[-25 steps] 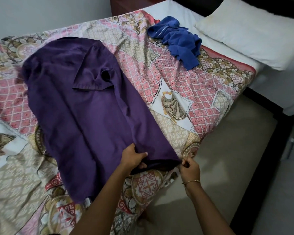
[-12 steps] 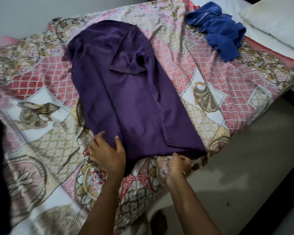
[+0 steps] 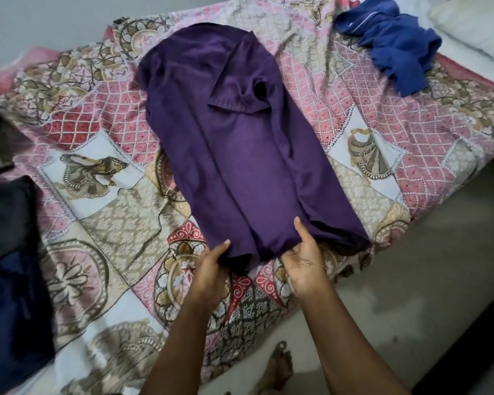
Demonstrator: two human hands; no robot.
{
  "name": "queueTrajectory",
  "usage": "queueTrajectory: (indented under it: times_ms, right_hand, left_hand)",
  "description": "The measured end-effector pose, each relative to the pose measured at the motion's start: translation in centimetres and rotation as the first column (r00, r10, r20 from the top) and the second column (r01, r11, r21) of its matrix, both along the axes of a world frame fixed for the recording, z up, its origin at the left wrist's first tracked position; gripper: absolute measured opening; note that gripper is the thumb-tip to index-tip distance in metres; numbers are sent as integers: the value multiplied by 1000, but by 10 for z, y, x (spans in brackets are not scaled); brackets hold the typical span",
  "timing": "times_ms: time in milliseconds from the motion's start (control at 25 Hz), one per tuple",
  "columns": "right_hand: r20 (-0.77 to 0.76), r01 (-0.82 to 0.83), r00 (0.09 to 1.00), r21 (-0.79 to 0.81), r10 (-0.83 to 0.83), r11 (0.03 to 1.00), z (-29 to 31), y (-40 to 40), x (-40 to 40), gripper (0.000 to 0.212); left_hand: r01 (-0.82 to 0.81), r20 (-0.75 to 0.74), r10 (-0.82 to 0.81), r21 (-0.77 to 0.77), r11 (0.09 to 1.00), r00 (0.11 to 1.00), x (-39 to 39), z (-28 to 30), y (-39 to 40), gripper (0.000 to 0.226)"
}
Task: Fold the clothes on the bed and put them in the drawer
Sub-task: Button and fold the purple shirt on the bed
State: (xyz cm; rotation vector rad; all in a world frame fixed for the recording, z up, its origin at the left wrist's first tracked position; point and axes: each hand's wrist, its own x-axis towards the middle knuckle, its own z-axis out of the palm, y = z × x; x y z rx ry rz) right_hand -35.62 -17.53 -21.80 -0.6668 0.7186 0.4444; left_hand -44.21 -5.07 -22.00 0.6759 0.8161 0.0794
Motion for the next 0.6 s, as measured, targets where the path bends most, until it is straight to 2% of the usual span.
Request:
queueTrajectory:
  times_ms: [80,120,200,280,320,360,440,520,600]
  right_hand:
    - [55,14,998,-11,-13,1000,1,-4,-5,48]
    - [89,16,996,-41,-13,999,1,-6,-7,43]
    - [154,-9,987,-259,51,966,2,-7,-11,19]
    - [183,-78,961,-536,206,841,-1,-6,-17,11]
    - [174,-102,952,-597,253,796,-3,-4,-20,12]
    - [167,-100,953,-608,251,787,-3,-2,-22,12]
    - [150,-41,976,-576,155,817,-4,-2,-22,11]
    - [123,33,991,-550,42,834,-3,-6,-25,16]
    - [68,132,991,-398,-115,908,-3,-13,-30,21]
  left_hand:
    - [-138,12,139,-59,989,990,-3,-1,-3,29]
    - [-210,20,213,-101,972,977,-4,-2,-2,27]
    - [-259,15,264,-152,954,964,-8,-3,1,32]
    - [-111,-52,109,-41,993,993,-11,-2,-2,44]
    - [8,-93,-3,50,999,996,-12,-1,-5,48]
    - [98,-126,-82,128,987,989,-11,-1,-10,48]
    - [122,-171,-90,190,974,981,-7,2,-14,29]
    - [57,-169,-39,99,993,985,-7,9,-16,15]
    - [-6,-156,-2,-53,999,988,-14,10,-19,18]
